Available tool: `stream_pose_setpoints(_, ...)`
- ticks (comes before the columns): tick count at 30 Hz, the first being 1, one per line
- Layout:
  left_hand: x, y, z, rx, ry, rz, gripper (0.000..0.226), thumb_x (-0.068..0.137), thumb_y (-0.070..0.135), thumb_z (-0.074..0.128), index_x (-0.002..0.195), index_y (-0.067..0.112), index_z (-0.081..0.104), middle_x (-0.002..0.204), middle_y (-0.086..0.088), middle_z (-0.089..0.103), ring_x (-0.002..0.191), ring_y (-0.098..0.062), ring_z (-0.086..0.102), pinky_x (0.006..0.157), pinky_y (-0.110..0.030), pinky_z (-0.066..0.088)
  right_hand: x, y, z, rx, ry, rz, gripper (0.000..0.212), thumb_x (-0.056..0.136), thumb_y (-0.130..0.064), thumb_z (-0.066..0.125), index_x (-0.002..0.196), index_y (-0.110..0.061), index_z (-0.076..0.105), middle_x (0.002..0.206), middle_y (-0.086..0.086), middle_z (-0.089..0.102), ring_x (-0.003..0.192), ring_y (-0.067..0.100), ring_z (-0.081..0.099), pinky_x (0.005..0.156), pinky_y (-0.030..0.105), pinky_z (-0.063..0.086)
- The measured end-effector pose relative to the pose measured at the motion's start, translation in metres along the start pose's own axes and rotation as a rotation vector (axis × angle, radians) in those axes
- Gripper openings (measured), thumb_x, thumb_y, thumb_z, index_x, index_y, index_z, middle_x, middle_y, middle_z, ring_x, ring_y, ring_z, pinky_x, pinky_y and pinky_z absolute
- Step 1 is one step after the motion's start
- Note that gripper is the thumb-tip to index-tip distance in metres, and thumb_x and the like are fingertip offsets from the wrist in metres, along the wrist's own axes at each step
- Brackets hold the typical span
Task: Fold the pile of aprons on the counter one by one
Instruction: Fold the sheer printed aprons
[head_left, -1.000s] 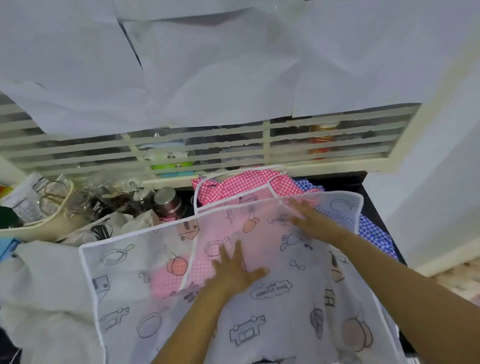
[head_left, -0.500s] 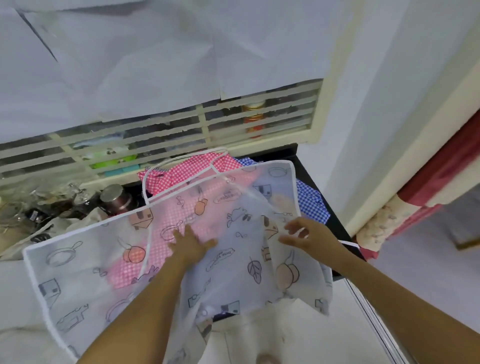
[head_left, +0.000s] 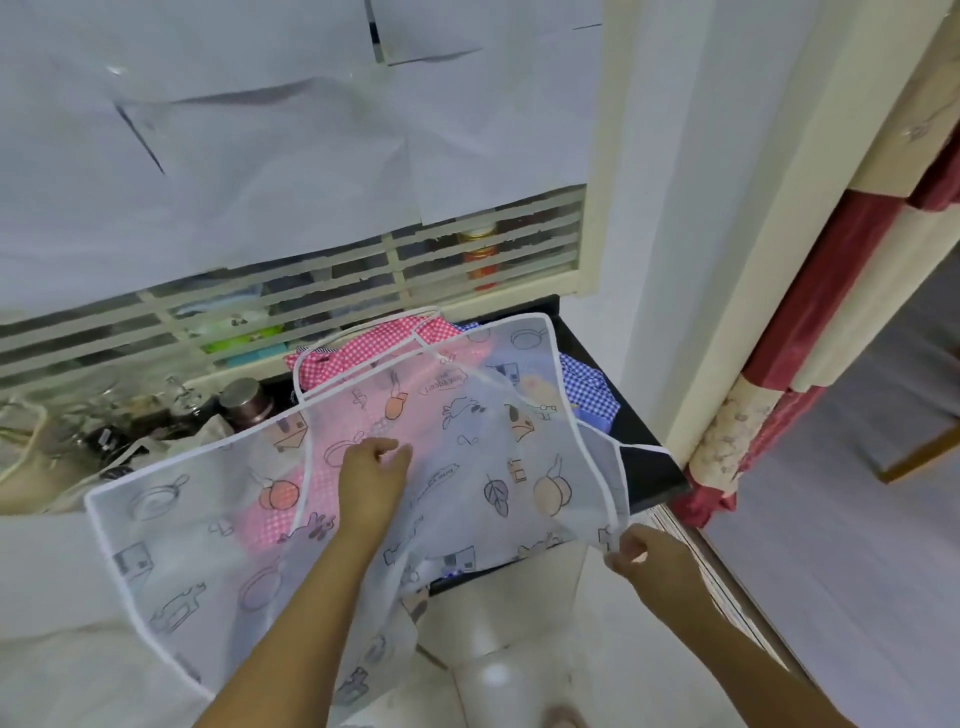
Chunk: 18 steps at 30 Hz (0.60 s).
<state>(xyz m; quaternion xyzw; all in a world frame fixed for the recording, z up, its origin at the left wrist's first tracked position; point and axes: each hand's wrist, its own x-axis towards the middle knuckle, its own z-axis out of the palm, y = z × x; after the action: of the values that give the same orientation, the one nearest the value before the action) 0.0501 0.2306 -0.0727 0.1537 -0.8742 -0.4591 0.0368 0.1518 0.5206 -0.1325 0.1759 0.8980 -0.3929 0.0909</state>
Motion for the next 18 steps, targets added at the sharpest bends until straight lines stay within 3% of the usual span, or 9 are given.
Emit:
stream_pose_setpoints(1, -0.019, 0.011, 0.0, -0.048, 0.011, 0.024, 0.013, 0.091, 0.024, 0.063, 0.085, 0.012, 0.063, 0.089, -0.003, 0.065, 0.088, -0.021, 0.059, 0.068, -0.017, 0.041, 0.0, -0.001, 0.003, 0.029, 0.05, -0.035, 0.033, 0.081, -0.014, 0.073, 0.062, -0.018, 0.047, 0.065, -0.005, 0.05, 0.062, 0.01, 0.047, 0.053, 0.013, 0.029)
stream_pose_setpoints(3, -0.053, 0.023, -0.001, -0.101, -0.051, -0.039, 0.031, 0.091, 0.032, 0.062, 0.07, 0.011, 0.055, 0.068, 0.0, 0.055, 0.066, -0.015, 0.052, 0.057, -0.018, 0.037, -0.001, -0.008, 0.003, 0.091, 0.085, -0.09, 0.036, 0.086, -0.01, 0.067, 0.062, -0.027, 0.045, 0.065, -0.008, 0.051, 0.061, 0.004, 0.046, 0.052, 0.013, 0.031)
stream_pose_setpoints(6, -0.084, 0.024, 0.009, -0.195, -0.238, -0.374, 0.042, 0.088, 0.043, 0.062, 0.067, 0.007, 0.059, 0.057, -0.004, 0.057, 0.048, -0.011, 0.052, 0.05, -0.021, 0.043, 0.0, -0.026, -0.004, 0.14, 0.115, -0.18, 0.02, 0.09, -0.01, 0.062, 0.075, -0.021, 0.054, 0.078, -0.003, 0.056, 0.066, 0.009, 0.053, 0.054, 0.012, 0.033)
stream_pose_setpoints(8, -0.098, 0.019, 0.019, -0.418, -0.329, -0.659, 0.041, 0.085, 0.048, 0.065, 0.082, 0.007, 0.061, 0.07, -0.009, 0.063, 0.059, -0.017, 0.06, 0.052, -0.025, 0.05, 0.0, -0.039, -0.012, 0.148, 0.171, -0.278, 0.013, 0.089, -0.009, 0.063, 0.078, -0.012, 0.056, 0.079, -0.001, 0.055, 0.066, 0.011, 0.053, 0.055, 0.014, 0.037)
stream_pose_setpoints(10, -0.108, 0.012, 0.034, -0.633, -0.358, -0.846, 0.052, 0.078, 0.05, 0.071, 0.104, 0.007, 0.057, 0.098, -0.017, 0.059, 0.08, -0.029, 0.06, 0.061, -0.039, 0.056, 0.0, -0.053, -0.023, 0.2, 0.151, -0.33, 0.01, 0.088, -0.008, 0.064, 0.08, -0.009, 0.057, 0.08, 0.0, 0.056, 0.064, 0.011, 0.054, 0.057, 0.012, 0.042)
stream_pose_setpoints(12, -0.116, 0.013, 0.048, -0.796, -0.274, -0.912, 0.068, 0.074, 0.049, 0.075, 0.12, 0.006, 0.051, 0.116, -0.019, 0.051, 0.089, -0.034, 0.055, 0.072, -0.047, 0.054, 0.002, -0.065, -0.038, 0.276, 0.034, -0.341, 0.007, 0.088, -0.006, 0.063, 0.083, -0.008, 0.059, 0.078, 0.001, 0.059, 0.063, 0.013, 0.058, 0.056, 0.01, 0.044)
stream_pose_setpoints(15, -0.119, 0.017, 0.059, -1.151, -0.046, -0.943, 0.066, 0.08, 0.047, 0.07, 0.128, 0.007, 0.049, 0.118, -0.018, 0.048, 0.122, -0.037, 0.046, 0.104, -0.055, 0.037, 0.009, -0.074, -0.062, 0.266, -0.118, -0.368, 0.011, 0.087, -0.009, 0.065, 0.078, -0.011, 0.059, 0.063, -0.003, 0.061, 0.055, 0.005, 0.058, 0.054, 0.013, 0.044)
stream_pose_setpoints(18, -0.115, 0.016, 0.057, -1.473, 0.126, -0.945, 0.058, 0.083, 0.045, 0.068, 0.128, 0.012, 0.051, 0.11, -0.014, 0.05, 0.118, -0.031, 0.047, 0.106, -0.056, 0.034, 0.021, -0.078, -0.087, 0.225, -0.284, -0.398, 0.009, 0.086, -0.01, 0.067, 0.08, -0.005, 0.062, 0.061, 0.0, 0.062, 0.05, 0.008, 0.058, 0.052, 0.02, 0.047)
